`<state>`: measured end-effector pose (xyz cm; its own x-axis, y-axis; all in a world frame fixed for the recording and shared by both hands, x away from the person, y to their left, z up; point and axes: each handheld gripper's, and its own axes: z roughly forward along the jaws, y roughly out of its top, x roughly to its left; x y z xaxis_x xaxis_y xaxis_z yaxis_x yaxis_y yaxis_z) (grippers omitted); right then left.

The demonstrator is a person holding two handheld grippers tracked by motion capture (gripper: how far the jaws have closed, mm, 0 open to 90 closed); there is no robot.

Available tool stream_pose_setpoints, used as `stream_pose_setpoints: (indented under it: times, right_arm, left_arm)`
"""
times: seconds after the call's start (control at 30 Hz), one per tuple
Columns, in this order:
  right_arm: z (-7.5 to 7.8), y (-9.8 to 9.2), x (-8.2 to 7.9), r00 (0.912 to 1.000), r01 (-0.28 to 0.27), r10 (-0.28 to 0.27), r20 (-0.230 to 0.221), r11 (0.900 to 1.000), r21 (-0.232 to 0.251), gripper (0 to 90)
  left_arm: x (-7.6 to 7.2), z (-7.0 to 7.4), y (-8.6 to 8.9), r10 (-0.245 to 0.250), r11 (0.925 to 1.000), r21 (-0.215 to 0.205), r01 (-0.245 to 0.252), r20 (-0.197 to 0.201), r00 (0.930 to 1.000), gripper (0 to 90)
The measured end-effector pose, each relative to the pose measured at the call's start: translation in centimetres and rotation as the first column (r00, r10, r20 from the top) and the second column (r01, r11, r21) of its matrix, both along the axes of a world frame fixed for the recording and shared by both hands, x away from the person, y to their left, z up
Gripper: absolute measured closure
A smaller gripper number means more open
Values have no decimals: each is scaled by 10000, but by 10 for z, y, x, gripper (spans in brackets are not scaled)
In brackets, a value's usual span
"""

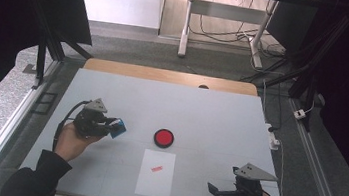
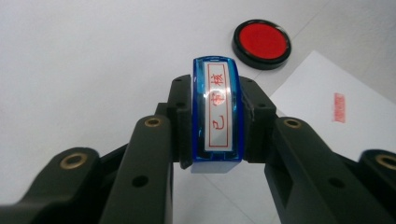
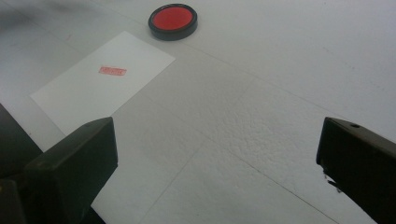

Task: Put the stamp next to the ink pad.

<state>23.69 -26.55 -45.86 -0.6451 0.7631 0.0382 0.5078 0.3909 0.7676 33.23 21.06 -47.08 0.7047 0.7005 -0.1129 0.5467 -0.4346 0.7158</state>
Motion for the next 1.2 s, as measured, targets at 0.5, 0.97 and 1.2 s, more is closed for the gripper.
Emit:
stream_pose_setpoints:
  times: [0.5, 0.97, 1.2]
  right_arm:
    - [-1, 1, 0, 10000, -74, 74, -56, 9999, -123, 0]
    - [-1, 2, 0, 9999, -163, 162, -55, 9997, -199, 0]
    - [-1, 3, 0, 9998, -175, 173, -62, 9996, -223, 0]
  left_arm:
    - [12, -22, 0, 326, 9985, 444, -310, -352, 9988, 696]
    - [16, -38, -7, 113, 9937, 1117, -63, -442, 9990, 695]
    - [16, -39, -7, 155, 9942, 1071, -99, -517, 9985, 688]
